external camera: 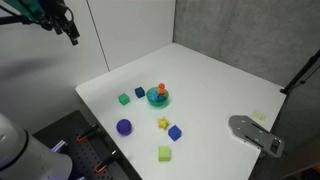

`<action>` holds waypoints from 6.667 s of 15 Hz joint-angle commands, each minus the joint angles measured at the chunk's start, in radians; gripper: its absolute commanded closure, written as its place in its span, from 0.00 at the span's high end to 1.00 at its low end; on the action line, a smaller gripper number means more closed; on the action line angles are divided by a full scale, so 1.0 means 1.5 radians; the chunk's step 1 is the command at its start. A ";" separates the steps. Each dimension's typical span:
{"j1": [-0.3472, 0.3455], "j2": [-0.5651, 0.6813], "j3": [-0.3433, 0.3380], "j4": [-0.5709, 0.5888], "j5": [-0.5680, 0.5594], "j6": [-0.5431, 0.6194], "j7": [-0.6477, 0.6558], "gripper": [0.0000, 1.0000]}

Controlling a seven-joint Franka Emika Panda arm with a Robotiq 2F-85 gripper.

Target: Put the yellow object inside the green bowl

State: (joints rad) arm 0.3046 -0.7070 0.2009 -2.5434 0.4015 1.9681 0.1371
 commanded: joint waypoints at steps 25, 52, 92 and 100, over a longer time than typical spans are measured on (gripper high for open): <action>-0.111 0.348 0.061 0.215 -0.266 0.059 0.142 1.00; -0.188 0.694 -0.185 0.196 -0.380 0.381 0.081 1.00; -0.217 0.887 -0.216 0.206 -0.255 0.622 0.056 0.01; -0.169 0.823 -0.251 0.217 -0.269 0.580 0.086 0.03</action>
State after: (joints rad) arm 0.0036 0.5928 -0.1406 -2.2199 -0.0052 2.8990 0.2583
